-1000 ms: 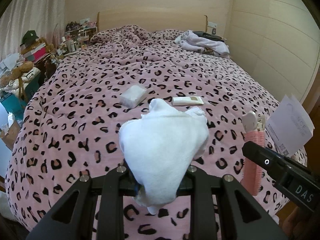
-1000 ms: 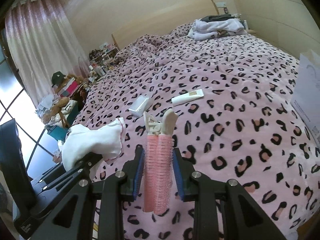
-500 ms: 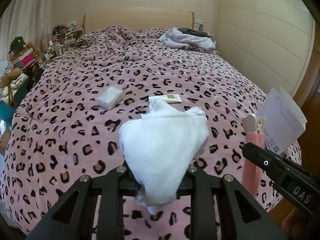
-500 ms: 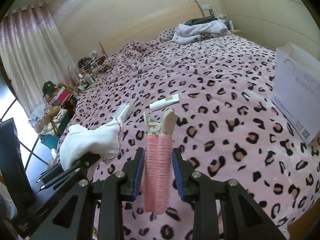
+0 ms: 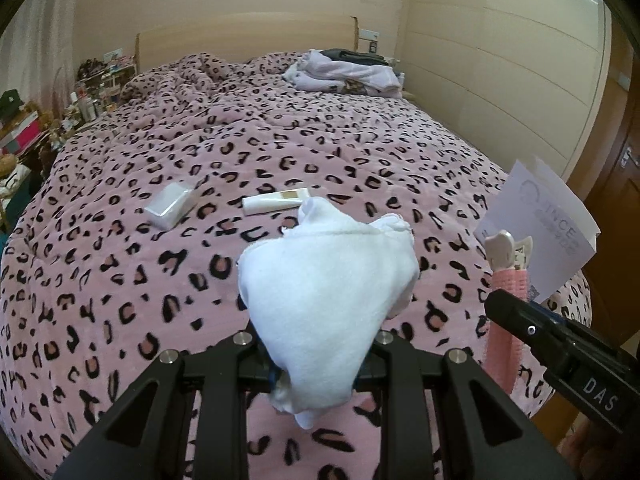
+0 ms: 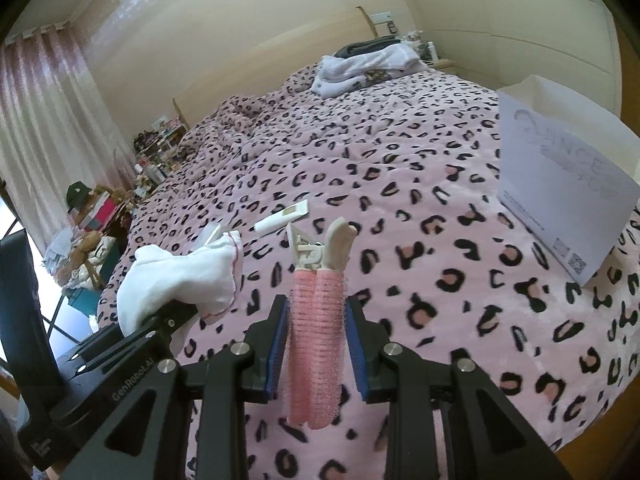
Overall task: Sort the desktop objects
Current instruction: 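Carry white cloth in left tool while right tool carries roller to paper bag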
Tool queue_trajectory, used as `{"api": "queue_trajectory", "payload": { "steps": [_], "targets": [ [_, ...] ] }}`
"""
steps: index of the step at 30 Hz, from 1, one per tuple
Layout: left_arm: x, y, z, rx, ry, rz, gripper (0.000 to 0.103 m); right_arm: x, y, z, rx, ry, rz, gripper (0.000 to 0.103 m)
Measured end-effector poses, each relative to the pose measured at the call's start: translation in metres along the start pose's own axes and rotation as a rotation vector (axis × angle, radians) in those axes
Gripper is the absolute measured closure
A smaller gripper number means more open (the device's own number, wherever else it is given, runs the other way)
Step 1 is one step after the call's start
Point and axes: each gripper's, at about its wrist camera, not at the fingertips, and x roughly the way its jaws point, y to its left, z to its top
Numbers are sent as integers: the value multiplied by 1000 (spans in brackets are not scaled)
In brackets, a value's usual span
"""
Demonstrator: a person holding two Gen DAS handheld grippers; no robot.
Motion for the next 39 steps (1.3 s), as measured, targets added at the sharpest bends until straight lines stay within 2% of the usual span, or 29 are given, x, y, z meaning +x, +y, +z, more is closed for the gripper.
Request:
{"api": "queue_trajectory", "payload": {
  "steps": [11,20,30,39],
  "targets": [
    [15,-37,10,35,14,-53,79,-12,-35,10,35,-28,-43,75],
    [24,-74,19,103,6,-105,79,-26,-64,19,61,-60,-91,75],
    [27,-131,35,230,-10,-259,79,-54,-99,32,75,-94,-197,75],
    [25,-172,41,313,-25,-350,78,-78,-120,44,81,-121,-267,75]
  ]
}}
